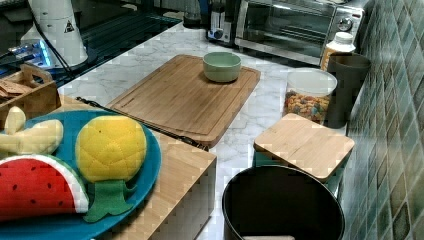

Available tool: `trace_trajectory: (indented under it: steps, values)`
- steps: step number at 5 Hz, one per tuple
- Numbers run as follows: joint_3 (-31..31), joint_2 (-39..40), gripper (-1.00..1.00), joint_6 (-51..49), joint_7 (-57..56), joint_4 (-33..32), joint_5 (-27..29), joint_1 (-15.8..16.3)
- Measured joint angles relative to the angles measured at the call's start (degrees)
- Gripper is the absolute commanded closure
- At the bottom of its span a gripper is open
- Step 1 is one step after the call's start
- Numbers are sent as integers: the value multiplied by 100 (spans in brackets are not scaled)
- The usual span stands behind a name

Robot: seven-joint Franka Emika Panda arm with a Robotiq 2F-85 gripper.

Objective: Open the drawer.

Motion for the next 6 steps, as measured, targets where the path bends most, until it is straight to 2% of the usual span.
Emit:
trace_trajectory:
  steps: [2,3,4,6]
  values:
    - [-572,171,-100,671,-366,-157,-459,-357]
    - [-681,160,-100,1382,-366,-392,-477,-615]
    - [-689,179,-100,1558,-366,-615,-469,-846]
    - [-746,289,-100,2137,-504,-1175,-447,-894]
